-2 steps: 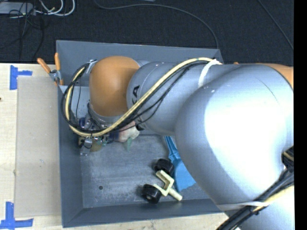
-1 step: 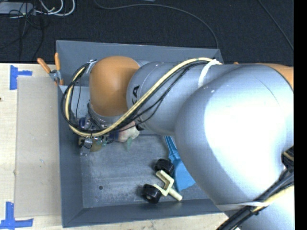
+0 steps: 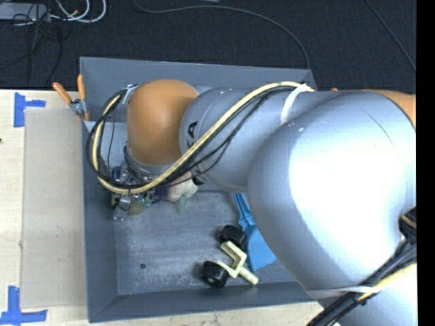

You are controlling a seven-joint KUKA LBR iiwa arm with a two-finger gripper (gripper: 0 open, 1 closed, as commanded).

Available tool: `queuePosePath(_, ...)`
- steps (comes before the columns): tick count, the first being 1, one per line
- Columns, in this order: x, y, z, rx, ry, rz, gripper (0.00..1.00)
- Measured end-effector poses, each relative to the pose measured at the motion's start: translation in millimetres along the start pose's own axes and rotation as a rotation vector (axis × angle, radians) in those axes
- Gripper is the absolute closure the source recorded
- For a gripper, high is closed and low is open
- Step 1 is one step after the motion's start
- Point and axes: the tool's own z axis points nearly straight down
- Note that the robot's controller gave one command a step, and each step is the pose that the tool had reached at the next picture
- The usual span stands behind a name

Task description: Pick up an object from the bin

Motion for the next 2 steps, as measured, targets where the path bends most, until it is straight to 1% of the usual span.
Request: queuePosePath(2,0.0,0.0,0.0,0.0,0.0,0.001,1.0)
